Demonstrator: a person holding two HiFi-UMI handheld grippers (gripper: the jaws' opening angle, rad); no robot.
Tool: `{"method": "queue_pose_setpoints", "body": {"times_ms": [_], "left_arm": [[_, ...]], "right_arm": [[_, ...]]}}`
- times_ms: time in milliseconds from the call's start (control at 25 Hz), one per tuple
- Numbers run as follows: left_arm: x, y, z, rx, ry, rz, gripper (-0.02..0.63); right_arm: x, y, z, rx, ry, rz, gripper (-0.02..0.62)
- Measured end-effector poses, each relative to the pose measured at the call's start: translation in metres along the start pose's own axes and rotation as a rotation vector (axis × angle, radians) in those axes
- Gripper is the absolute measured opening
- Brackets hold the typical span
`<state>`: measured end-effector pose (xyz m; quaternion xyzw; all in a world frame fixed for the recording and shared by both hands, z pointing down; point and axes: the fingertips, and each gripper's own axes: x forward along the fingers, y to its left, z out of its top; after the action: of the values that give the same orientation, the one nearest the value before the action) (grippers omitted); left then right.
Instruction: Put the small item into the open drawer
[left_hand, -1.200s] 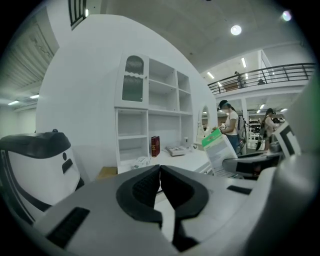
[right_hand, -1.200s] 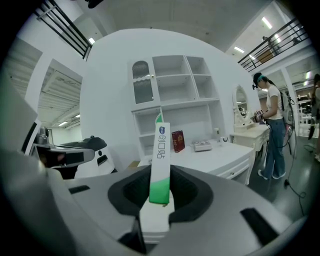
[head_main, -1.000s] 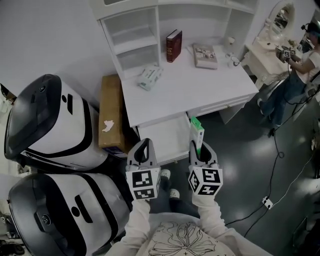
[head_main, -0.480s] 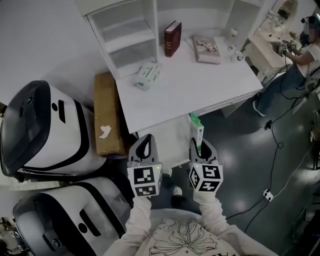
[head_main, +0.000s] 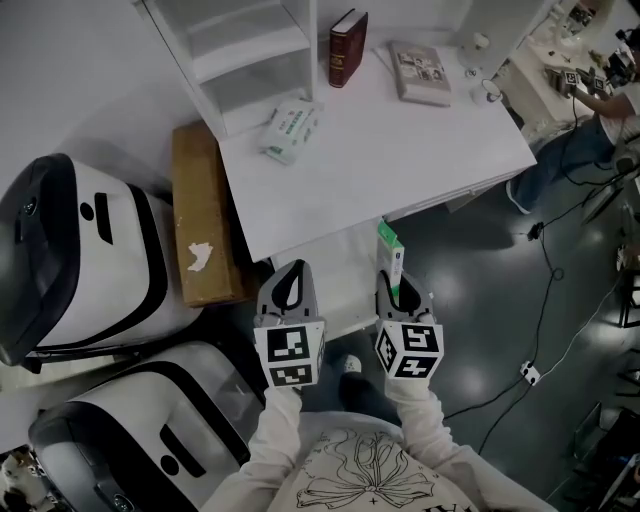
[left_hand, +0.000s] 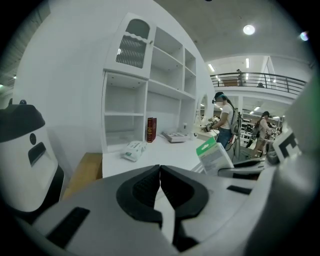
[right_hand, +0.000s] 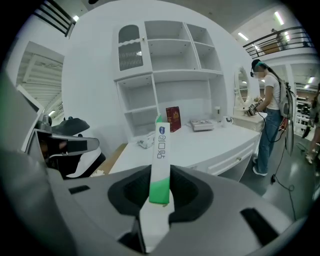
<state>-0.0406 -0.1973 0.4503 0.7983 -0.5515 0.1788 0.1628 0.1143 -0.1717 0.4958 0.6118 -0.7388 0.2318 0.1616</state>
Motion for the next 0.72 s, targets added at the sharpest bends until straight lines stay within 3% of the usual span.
{"method": "queue_pose_setpoints", "body": {"times_ms": [720], "left_arm": [[0.047,0.008,-0.051,-0.042,0.113,-0.044,0.006]], "right_arm": [[0.058,-0.005,-0.078,0.026,0.233,-0.006,0.089]]}}
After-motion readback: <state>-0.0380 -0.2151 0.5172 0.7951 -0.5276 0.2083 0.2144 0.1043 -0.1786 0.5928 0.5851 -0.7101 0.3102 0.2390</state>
